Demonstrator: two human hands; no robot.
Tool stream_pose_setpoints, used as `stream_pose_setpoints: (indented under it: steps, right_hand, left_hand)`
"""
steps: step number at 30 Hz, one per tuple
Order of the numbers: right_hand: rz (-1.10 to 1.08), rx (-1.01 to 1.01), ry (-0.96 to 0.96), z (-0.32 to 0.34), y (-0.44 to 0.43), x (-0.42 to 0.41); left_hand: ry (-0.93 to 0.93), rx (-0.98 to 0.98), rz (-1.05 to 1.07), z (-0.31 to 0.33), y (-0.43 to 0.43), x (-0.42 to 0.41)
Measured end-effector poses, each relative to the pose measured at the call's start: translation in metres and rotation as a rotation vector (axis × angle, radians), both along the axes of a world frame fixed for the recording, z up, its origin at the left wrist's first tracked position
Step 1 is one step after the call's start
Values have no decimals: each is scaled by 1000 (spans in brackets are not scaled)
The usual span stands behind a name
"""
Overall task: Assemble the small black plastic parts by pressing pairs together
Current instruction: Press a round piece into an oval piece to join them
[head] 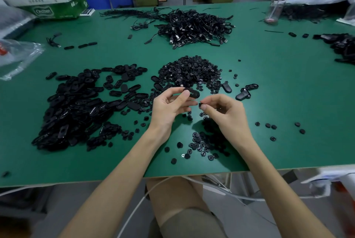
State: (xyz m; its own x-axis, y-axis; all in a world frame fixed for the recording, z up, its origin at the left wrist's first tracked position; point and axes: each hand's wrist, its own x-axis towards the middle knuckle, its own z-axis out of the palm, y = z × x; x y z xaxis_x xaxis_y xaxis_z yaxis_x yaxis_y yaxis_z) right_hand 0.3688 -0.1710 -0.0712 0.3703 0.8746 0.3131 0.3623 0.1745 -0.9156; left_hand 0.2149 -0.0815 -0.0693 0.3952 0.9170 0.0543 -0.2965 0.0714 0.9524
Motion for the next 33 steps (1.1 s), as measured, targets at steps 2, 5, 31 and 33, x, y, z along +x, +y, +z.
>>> stream_pose_setpoints:
  steps: [2,5,31,33]
  right_hand:
    - [1,11,13,0,0,0]
    - [-6,28,28,-1,0,0]
    - [-94,17,-25,-1,1,0]
    - [-111,15,-36,0,1,0]
  left_hand:
    - [17,17,-13,-1,-1,0]
    - [26,36,-29,-1,0,0]
    - [159,200,-122,-7,-1,1]
    - [171,207,-144,-7,-1,2]
